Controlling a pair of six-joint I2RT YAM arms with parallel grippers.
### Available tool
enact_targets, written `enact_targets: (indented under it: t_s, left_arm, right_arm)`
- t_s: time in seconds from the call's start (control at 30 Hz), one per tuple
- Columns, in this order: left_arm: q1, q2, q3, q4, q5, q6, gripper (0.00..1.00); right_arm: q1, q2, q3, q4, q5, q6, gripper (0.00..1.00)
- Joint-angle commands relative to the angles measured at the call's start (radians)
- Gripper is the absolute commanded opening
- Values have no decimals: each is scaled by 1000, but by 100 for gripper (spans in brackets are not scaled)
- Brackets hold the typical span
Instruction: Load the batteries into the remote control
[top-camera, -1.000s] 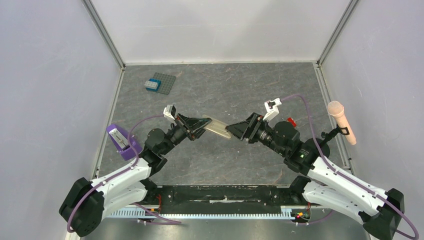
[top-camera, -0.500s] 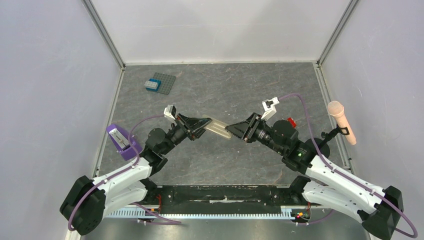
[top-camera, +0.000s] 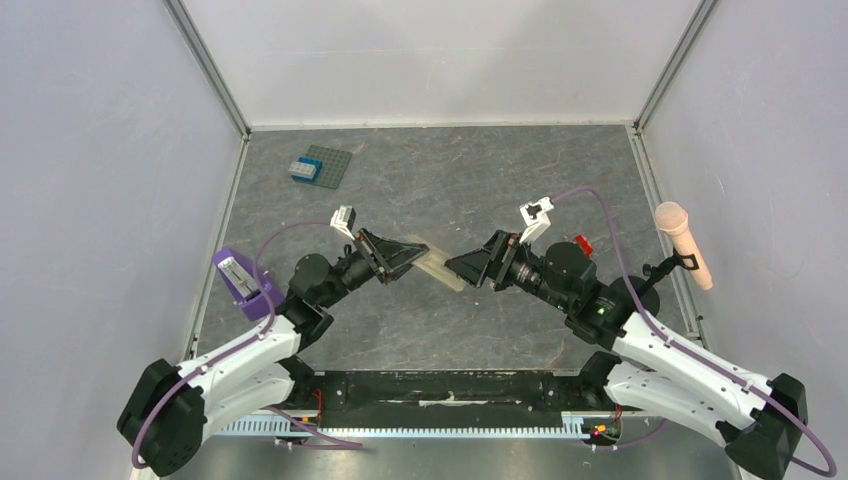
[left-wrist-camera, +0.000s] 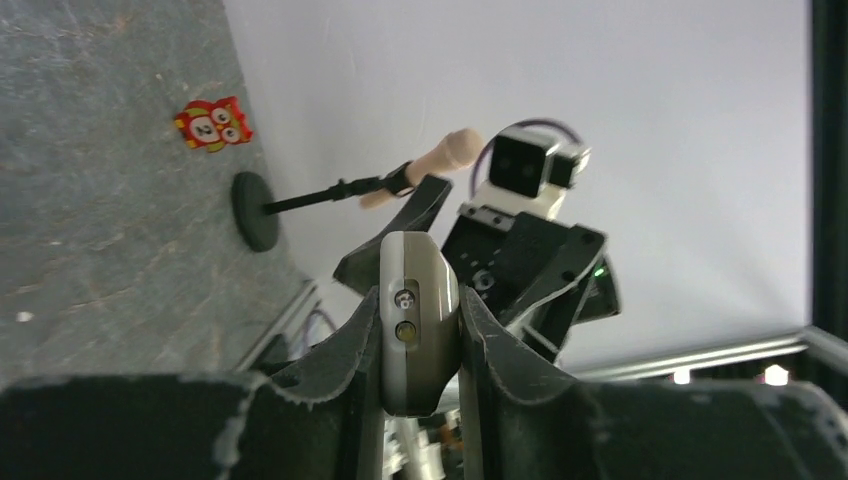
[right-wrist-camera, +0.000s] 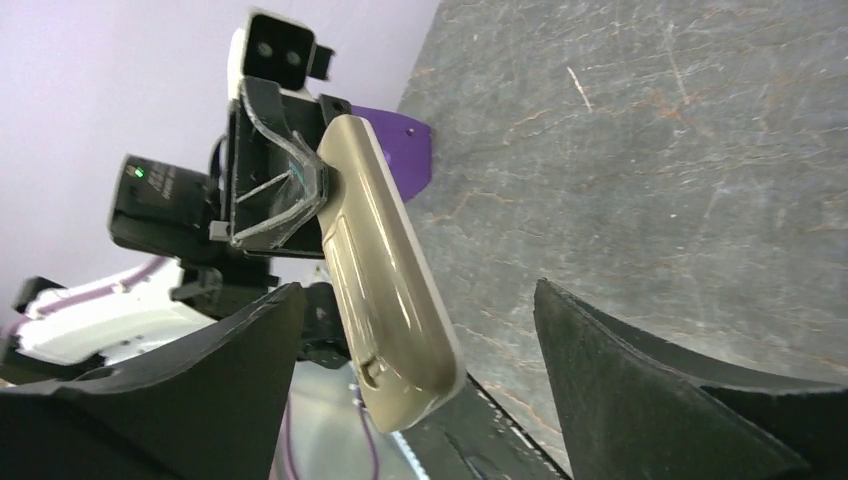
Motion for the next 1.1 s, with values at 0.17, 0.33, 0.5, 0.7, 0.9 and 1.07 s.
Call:
enact_targets:
  t_s: [0.17,0.33,0.5,0.7,0.9,1.07]
  left_arm:
    - [3,6,167,-297,293,463,2]
    - [2,40,231,-285,495,572,2]
    - [2,43,240,-236,616,615,2]
    - [1,40,223,-201,664,616,2]
    - [0,52,213,-150,644,576,18]
    - [2,46,228,-264,537,625,68]
  right_arm:
    - [2,42,164,-152,-246,-469,91]
    - [2,116,186,-226,-442,-581,90]
    - [2,158,150,-230,-524,-582,71]
    - [2,151,56,-113,-613,-506,51]
    - [2,168,17,23,-657,-388,13]
    - [2,185,59,-54,-513,-416,0]
